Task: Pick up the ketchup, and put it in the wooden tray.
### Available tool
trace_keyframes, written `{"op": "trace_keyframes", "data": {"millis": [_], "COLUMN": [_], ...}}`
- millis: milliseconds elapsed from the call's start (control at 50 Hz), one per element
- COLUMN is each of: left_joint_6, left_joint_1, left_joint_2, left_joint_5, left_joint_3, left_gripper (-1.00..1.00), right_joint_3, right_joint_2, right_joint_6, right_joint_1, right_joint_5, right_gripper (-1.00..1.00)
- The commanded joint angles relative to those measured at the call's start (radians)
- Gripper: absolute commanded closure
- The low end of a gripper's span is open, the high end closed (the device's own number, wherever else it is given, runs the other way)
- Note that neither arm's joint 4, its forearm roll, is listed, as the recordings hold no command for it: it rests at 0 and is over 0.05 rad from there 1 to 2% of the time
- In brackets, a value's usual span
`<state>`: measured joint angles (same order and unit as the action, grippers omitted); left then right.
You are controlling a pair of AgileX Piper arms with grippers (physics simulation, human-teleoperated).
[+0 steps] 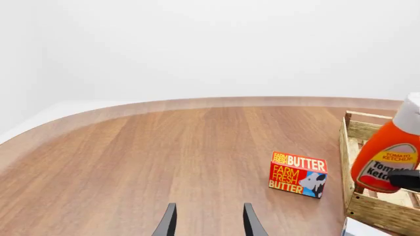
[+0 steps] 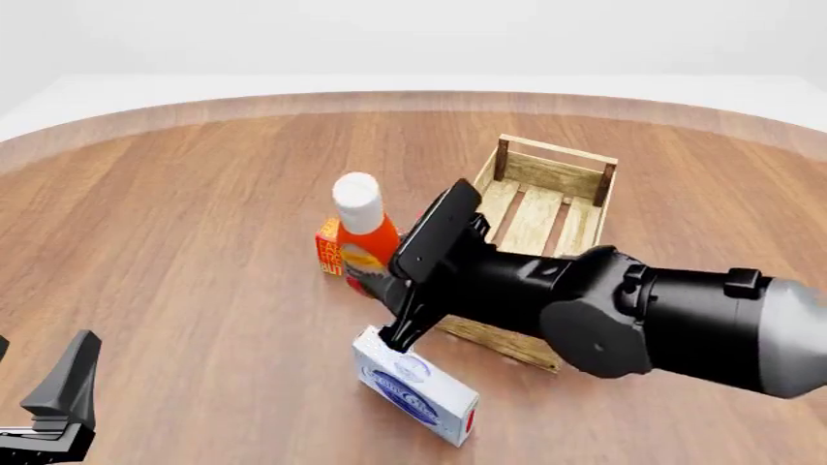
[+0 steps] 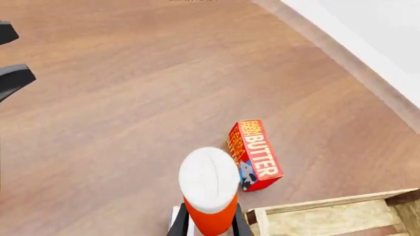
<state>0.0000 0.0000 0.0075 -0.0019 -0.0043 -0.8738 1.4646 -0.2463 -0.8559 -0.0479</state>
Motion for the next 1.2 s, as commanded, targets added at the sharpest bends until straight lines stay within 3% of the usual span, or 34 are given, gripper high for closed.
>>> {"op": "trace_keyframes", "data": {"millis": [20,400,440,620,1200], "left_joint_6": [0.0,0.0,0.0,0.0,0.0], "left_joint_1": [0.0,0.0,0.0,0.0,0.0], "left_joint_2": [0.0,0.0,0.0,0.0,0.0], "left_joint_5": [0.0,0.0,0.0,0.0,0.0], "left_joint_3": [0.0,0.0,0.0,0.0,0.0], "left_gripper": [-1.0,-1.0,-1.0,-1.0,-1.0], "right_joint_3": [-0.02,-0.02,-0.018,-0.008,-0.066], "right_joint_2": [-0.069,-0.061,-0.059,-0.04,0.22], "right_joint_6": [0.021,0.051,0.08,0.102,0.211], "right_joint_1": [0.112,0.287,0.307,0.398,0.576], "right_joint_5": [0.062,0.066,0.059,0.02,-0.08], "right_gripper": [1.0,1.0,1.0,1.0,1.0]}}
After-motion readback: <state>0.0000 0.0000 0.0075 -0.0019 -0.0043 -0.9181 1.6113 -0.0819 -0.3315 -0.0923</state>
